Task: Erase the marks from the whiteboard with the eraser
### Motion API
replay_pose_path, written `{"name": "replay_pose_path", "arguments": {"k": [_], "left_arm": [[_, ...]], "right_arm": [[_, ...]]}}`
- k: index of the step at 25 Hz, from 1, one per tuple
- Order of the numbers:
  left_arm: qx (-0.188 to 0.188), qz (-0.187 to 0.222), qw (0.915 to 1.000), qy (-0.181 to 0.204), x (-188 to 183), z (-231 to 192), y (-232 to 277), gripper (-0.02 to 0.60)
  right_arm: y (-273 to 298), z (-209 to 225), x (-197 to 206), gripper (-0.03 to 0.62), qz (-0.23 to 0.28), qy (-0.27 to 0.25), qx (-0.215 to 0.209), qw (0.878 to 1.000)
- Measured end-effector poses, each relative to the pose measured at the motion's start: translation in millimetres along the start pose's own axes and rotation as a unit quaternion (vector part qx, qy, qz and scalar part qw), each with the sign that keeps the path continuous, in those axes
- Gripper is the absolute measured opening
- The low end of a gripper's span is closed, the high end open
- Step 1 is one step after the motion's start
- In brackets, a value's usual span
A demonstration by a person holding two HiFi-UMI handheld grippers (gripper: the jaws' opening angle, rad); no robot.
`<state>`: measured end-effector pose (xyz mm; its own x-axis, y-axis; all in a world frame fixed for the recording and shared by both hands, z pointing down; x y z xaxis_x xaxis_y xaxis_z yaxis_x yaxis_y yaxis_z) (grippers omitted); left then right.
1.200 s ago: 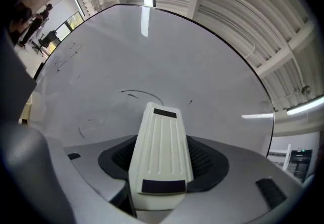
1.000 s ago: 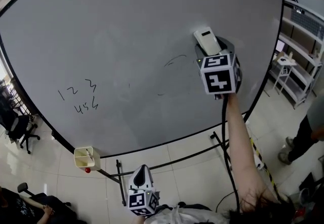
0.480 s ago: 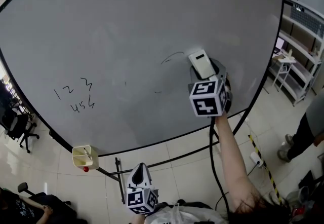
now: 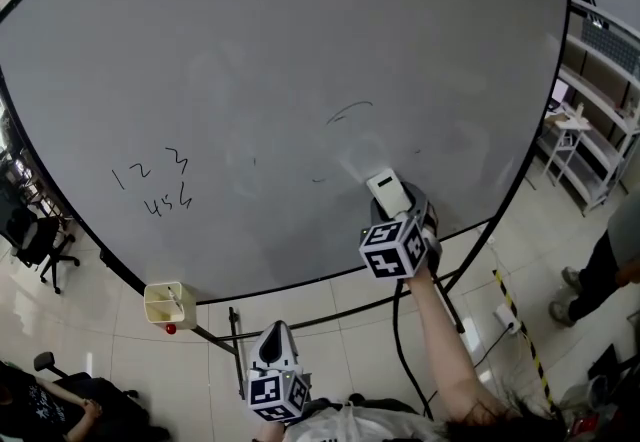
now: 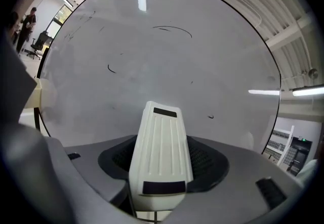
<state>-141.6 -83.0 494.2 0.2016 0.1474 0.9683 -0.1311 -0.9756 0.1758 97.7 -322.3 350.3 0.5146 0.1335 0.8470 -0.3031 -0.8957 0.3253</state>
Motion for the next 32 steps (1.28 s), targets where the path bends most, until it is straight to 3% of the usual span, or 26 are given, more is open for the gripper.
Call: {"name": "replay_pose_path", "arguments": {"k": [7,10,14,16,21,23,25,29,32], "left_arm": [[0.008,-0.009,0.9999,0.005,4,6,2,-0.012],[0.008,-0.010,0.9999,0.005,4,6,2,-0.012],[0.006,-0.009,0.9999,0.004,4,5,4,-0.012],[0.005,-0.009,0.9999,0.002,4,5,4,-0.012],[-0.003,-0.013,0.9999,0.004,5,0,4,-0.012],[-0.006,-0.015,0.9999,0.003,6,-2,5,-0.012],[-0.008,-0.015,0.9998,0.000,5,-4,7,-0.012],[-0.009,-0.012,0.9999,-0.002,3,-1,11,-0.012],[-0.001,-0.009,1.0000,-0.001,1,4,11,-0.012]], "right_arm": [[-32,95,-74,0.279,0.099,0.074,0.053,0.991],[-20,72,-50,0.281,0.090,0.084,0.033,0.992],[5,2,15,0.279,0.013,0.045,-0.004,0.999],[9,3,28,0.279,0.001,0.045,-0.003,0.999],[-14,109,-5,0.279,0.076,0.160,0.040,0.983],[-19,127,-8,0.279,0.096,0.195,0.040,0.975],[-16,111,-1,0.281,0.092,0.198,0.030,0.975],[5,41,24,0.281,0.041,0.135,-0.003,0.990],[5,54,29,0.279,0.033,0.141,0.008,0.989]]}}
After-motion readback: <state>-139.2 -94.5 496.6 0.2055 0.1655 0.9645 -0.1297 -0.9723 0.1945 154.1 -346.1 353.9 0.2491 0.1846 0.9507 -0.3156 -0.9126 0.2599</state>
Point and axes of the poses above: the fingertips, and each gripper's own axes: y forward along the fingers, z to its right, x out of its underside, the point moved 10 cm from there along -y, backward along the fingers, and after that the axes turned 13 degrees about -x, right-handed, at the moved point
